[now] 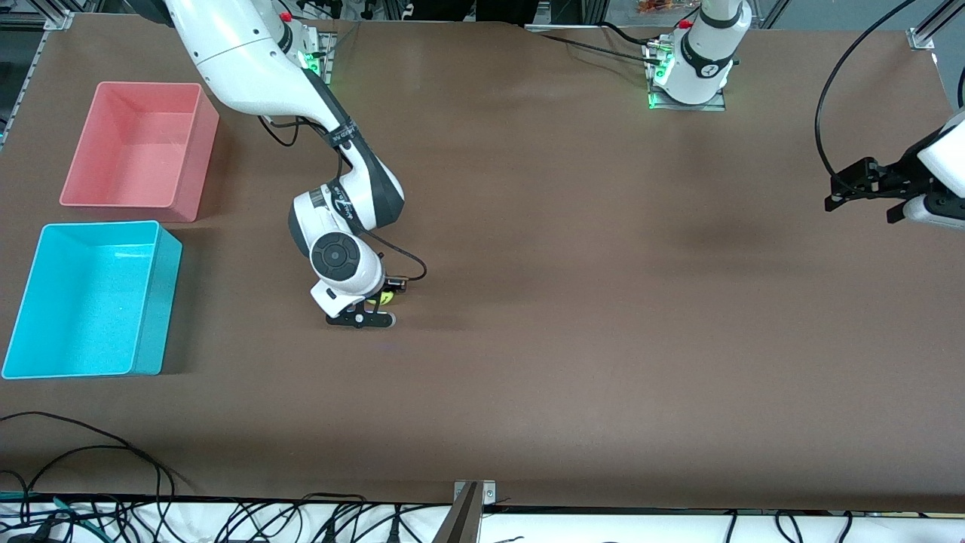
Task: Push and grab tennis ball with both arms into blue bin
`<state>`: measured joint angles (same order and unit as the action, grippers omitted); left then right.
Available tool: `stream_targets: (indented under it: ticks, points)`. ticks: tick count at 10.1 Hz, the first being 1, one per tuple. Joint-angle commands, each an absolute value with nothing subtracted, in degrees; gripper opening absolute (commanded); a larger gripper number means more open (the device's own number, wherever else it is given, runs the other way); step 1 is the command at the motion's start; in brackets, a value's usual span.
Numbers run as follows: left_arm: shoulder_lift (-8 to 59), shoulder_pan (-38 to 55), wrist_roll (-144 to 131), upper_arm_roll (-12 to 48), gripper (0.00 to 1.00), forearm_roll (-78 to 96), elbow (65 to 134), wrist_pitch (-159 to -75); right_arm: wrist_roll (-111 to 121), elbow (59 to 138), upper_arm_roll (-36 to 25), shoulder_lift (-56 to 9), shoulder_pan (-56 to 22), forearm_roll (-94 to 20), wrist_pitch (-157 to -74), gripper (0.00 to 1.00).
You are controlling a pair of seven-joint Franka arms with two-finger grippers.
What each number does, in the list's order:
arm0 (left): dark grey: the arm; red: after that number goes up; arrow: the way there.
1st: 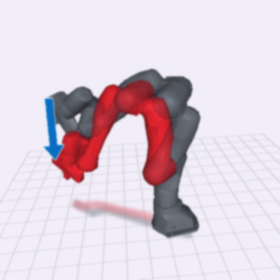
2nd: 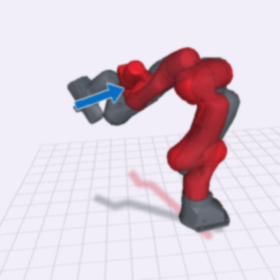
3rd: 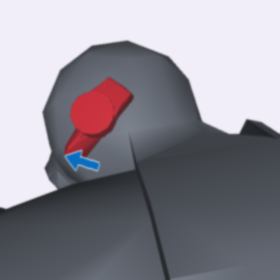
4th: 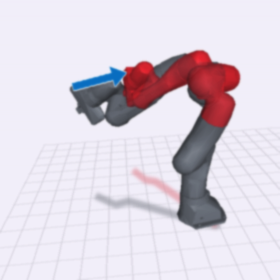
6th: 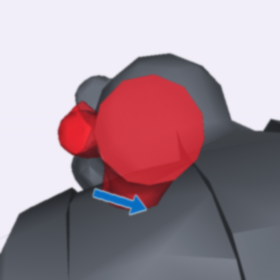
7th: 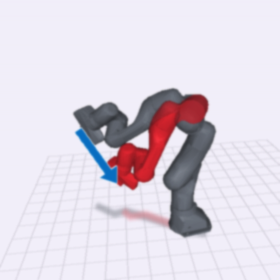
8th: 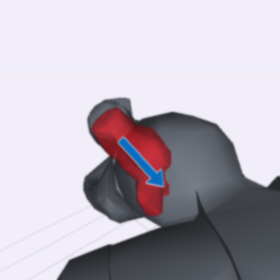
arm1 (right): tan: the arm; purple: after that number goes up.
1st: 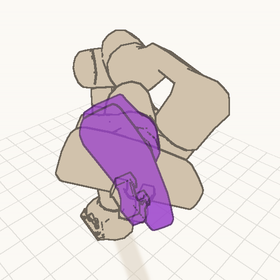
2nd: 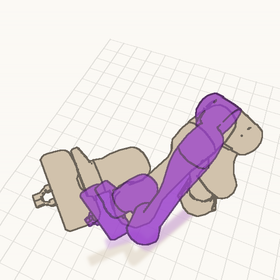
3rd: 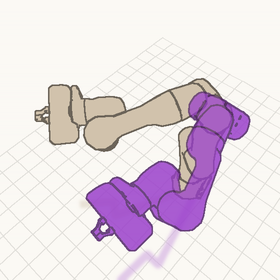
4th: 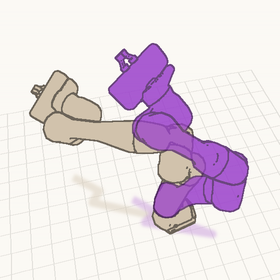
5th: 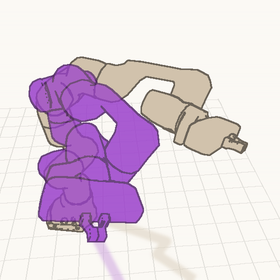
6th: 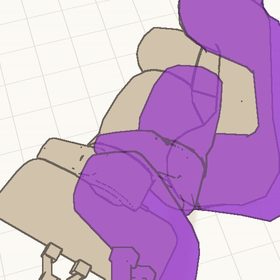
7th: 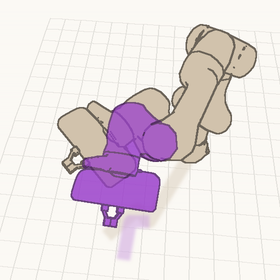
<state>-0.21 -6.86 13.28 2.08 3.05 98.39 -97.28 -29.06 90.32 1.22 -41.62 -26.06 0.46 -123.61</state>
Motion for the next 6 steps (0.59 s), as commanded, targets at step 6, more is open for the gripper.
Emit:
stream_targets:
  ticks: [6]
  points:
    - [-5.36, -6.77, -7.32, 5.87, 1.0, 2.81, 91.5, -87.63, -19.28, 77.17, -4.99, -37.73, -25.75, 1.41, -99.18, 0.24]
